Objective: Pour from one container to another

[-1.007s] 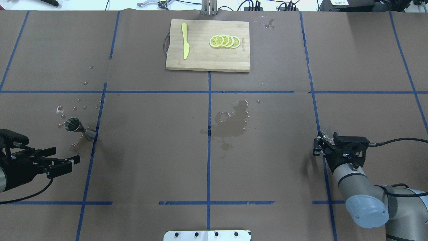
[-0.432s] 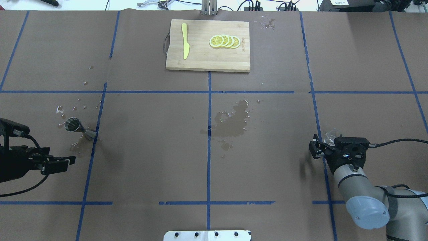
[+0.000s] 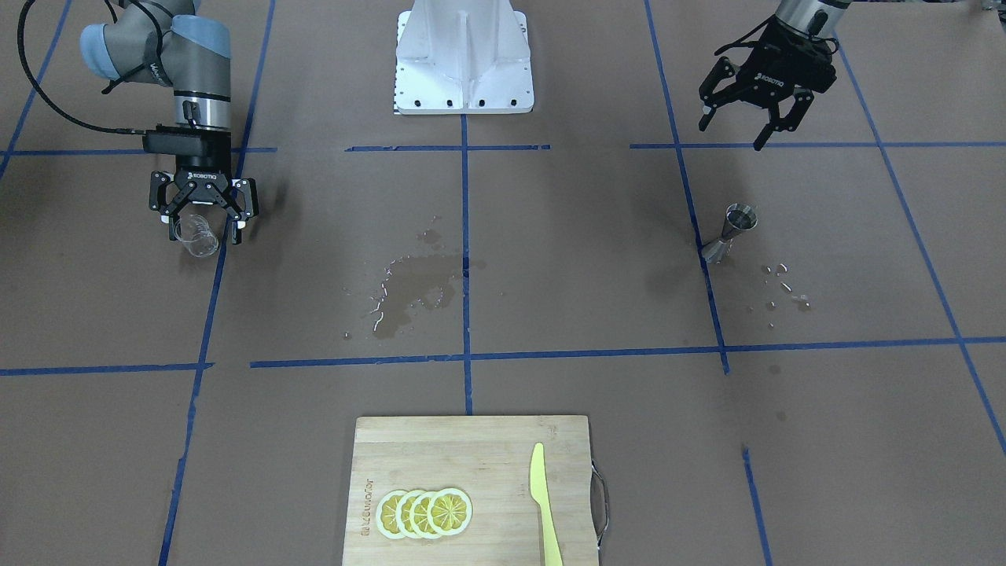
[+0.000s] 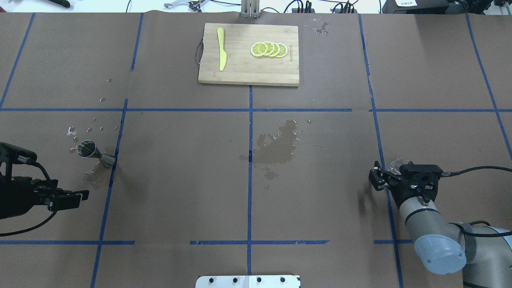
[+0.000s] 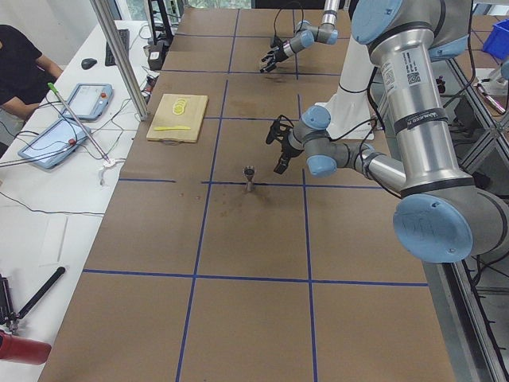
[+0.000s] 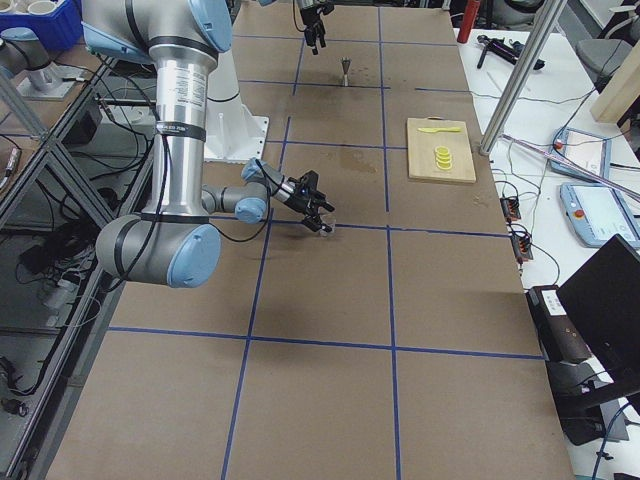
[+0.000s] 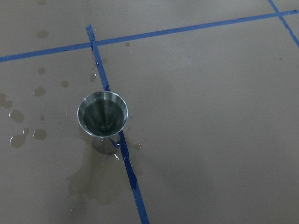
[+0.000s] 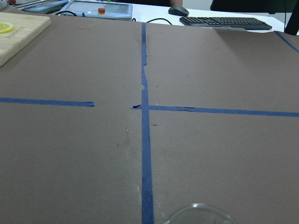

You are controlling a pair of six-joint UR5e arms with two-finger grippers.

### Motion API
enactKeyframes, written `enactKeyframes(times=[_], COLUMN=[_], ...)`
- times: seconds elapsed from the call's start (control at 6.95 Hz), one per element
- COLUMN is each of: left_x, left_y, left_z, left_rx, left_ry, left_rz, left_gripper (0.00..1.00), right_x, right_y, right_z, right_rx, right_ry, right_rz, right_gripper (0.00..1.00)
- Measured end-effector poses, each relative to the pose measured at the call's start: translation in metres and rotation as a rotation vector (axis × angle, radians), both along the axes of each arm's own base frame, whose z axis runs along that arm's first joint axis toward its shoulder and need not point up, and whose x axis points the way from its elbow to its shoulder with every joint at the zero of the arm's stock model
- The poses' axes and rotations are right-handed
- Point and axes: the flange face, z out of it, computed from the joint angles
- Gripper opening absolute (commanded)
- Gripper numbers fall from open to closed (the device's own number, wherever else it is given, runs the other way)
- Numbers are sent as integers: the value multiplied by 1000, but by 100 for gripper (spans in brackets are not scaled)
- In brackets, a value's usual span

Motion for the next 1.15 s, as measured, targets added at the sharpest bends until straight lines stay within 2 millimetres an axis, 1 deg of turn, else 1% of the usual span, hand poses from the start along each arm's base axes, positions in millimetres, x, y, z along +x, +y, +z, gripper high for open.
enactKeyframes(times=[0.29, 0.58, 1.01, 1.15], left_x=[-1, -3, -5, -5], left_y=[3, 2, 0, 1], left_z=[-7, -10, -15, -20], left_rx=[-9, -12, -17, -21], left_ry=[16, 19, 9, 10], left_rz=[27, 29, 25, 30], left_gripper=[100, 100, 100, 100], right_x=[12, 20, 26, 34], right_y=[4, 12, 39, 53], right_z=[11, 7, 0, -3], right_rx=[-6, -10, -18, -35], right_ry=[24, 21, 15, 15], right_rz=[-5, -23, -93, -138], right_gripper=[100, 100, 100, 100])
